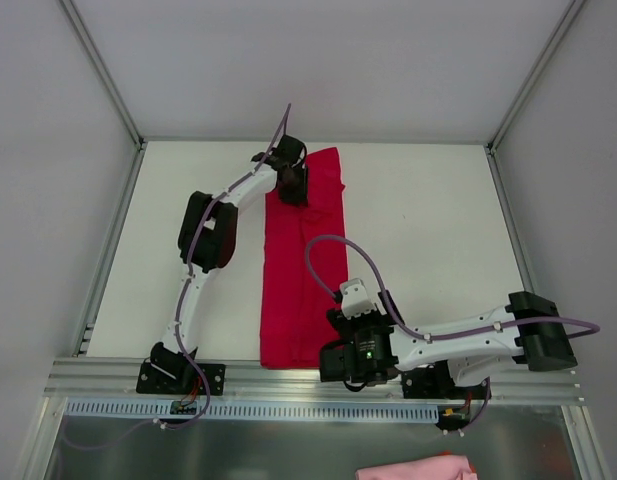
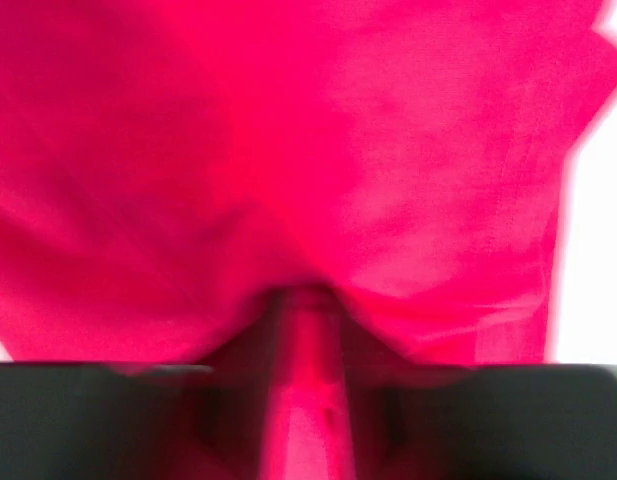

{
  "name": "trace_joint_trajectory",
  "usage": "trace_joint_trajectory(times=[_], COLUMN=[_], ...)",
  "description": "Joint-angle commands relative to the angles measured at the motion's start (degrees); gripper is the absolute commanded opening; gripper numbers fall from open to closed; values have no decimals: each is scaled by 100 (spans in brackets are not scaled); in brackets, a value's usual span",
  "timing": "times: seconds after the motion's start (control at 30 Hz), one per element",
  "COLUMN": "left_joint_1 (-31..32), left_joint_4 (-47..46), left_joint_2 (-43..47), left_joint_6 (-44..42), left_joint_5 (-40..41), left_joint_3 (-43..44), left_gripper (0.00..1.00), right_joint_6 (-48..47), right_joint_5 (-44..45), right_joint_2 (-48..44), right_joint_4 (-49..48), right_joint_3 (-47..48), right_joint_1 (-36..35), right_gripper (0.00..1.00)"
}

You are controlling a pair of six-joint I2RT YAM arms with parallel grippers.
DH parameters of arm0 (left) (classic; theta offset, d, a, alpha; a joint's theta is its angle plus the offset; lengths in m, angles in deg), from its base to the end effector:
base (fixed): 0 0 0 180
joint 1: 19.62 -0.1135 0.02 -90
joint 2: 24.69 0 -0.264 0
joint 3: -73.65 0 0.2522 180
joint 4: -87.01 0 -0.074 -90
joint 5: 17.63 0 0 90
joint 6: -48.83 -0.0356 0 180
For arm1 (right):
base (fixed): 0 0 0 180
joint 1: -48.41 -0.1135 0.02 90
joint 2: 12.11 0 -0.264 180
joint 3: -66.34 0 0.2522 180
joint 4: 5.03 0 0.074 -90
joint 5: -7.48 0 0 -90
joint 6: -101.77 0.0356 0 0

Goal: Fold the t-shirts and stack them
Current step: Rotate the tshirt 90 degrees

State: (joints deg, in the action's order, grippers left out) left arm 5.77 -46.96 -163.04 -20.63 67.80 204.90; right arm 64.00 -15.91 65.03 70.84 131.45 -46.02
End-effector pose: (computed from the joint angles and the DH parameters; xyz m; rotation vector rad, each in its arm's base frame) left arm 0.4805 -0.2312 0.1702 0.1416 2.5428 -0.4248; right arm 0.0163 0.2130 0.2302 -0.6956 1.8695 -0.3409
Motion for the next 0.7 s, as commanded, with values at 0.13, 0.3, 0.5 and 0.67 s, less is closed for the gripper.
trace_joint_trajectory(times=[0.13,0.3,0.5,0.67], left_joint_1=[98,466,783,1644], left_joint_4=[-625,-1089,-1407,-1679], left_joint_2=[1675,3397,4507,4912], left_joint_6=[-304,-208,335,1144], left_joint_5=[71,658,1342,2118], left_joint_3=[-990,-2480,-4416,-5908], left_gripper=[75,84,85,81], right_joint_6=[788,1209,667,157], right_joint_5=[572,634,485,186], right_joint_2=[398,144,-629,-1262], right_joint_4=[302,609,-171,-1120], right_joint_3=[165,33,-457,-1091], right_joint_1=[-40,-23,-23,-5], right_gripper=[100,100,22,1])
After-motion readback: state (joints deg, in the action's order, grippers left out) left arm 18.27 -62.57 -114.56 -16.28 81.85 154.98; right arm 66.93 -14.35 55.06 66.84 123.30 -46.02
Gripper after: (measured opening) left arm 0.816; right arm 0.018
